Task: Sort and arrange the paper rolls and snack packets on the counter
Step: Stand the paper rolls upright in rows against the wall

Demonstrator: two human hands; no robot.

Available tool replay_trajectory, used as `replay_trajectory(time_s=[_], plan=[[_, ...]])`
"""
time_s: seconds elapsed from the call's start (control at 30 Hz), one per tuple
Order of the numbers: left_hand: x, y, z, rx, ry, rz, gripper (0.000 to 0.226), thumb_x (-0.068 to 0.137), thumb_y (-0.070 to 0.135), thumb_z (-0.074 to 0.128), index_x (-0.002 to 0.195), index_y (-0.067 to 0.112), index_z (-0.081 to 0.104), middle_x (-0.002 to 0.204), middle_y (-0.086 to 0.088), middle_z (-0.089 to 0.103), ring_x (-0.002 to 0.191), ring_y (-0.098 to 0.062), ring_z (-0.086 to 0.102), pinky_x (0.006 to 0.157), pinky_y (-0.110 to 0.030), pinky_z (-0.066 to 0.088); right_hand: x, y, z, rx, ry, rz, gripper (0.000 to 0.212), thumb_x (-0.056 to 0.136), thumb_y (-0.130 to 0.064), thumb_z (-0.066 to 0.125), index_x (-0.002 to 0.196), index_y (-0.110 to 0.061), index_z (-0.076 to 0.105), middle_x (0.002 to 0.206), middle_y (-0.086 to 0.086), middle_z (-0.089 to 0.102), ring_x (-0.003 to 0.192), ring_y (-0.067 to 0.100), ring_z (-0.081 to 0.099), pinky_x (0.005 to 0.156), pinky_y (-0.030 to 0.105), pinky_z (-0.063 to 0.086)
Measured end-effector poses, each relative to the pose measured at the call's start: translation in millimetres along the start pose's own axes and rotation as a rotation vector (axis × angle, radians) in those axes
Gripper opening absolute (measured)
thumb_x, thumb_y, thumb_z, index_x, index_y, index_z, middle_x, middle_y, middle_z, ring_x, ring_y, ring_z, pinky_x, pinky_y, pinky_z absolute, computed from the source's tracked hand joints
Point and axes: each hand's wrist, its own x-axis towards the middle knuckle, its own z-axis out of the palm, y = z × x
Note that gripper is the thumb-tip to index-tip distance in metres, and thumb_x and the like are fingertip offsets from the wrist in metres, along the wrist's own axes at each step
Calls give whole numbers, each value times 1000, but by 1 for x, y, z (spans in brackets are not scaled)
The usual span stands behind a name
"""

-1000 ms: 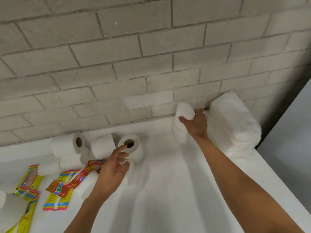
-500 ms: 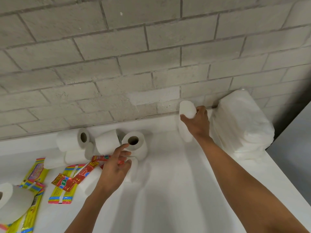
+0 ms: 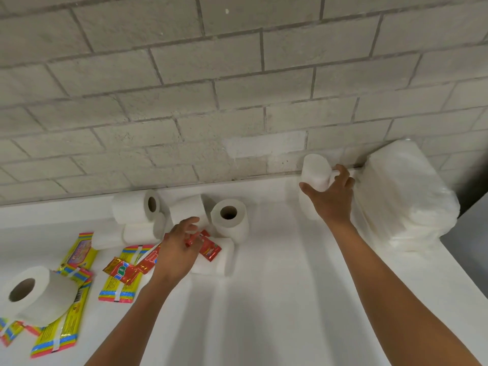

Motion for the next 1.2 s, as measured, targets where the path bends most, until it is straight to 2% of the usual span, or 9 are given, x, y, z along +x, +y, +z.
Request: replay_trajectory(time_s=[0.1,0.2,0.3,0.47,0.6,0.73,0.9,1.1,1.2], plan=[[3,-7,-5,96,-79,28,39,96,29,60,133,37,51,133,5,58,114,-17,60,94,-45,55,-15,-5,-2,14,5,-2,102,67,-49,83,146,-24,24,140,9,33,127,33,40,88,39,40],[2,-11,-3,280,-170,189,40,93,34,60,132,38,52,133,9,55,121,-15,52,102,-37,46,-32,-11,-2,18,5,-12,101,69,-46,83,148,-24,23,141,8,33,128,32,39,92,40,40],[-5,-11,7,390,-176,345,44,85,44,66,127,39,54,129,13,56,121,-14,50,104,-33,42,-51,-14,-2,29,1,-47,96,71,-43,82,146,-28,25,140,6,34,126,29,38,90,35,36],[-19,-23,28,609,-170,458,70,76,73,56,137,38,45,141,13,46,133,-17,39,113,-40,30,-83,-20,-3,0,-5,-105,91,73,-41,82,145,-28,28,138,7,36,123,30,40,89,33,36],[-16,-30,40,818,-236,450,88,77,68,59,150,33,27,155,6,33,143,-25,28,118,-47,22,-103,-23,0,-8,-57,-128,89,74,-42,81,144,-31,29,137,5,36,120,25,41,90,31,37],[-14,-27,44,931,-225,428,85,76,59,65,149,28,33,149,3,42,138,-29,35,113,-51,27,-121,-23,-1,21,-105,-129,81,75,-47,78,142,-36,32,136,0,37,120,21,42,93,31,41],[-14,-22,40,819,-116,465,69,69,55,70,129,23,60,127,-2,63,124,-29,53,102,-52,39,-138,-22,-1,33,-165,-126,72,79,-51,72,138,-41,32,139,-3,35,124,20,43,98,35,44],[-17,-22,23,559,23,444,69,69,55,74,127,22,59,131,-3,61,129,-31,49,108,-57,34,-148,-15,4,37,-283,-114,61,81,-54,68,134,-39,42,138,-8,36,129,18,41,104,32,41],[-20,-20,14,414,82,411,68,69,60,66,126,24,59,132,-1,58,128,-29,48,107,-54,36,-152,-15,12,59,-358,-89,57,81,-54,68,132,-40,44,132,-10,37,127,16,43,103,32,42]])
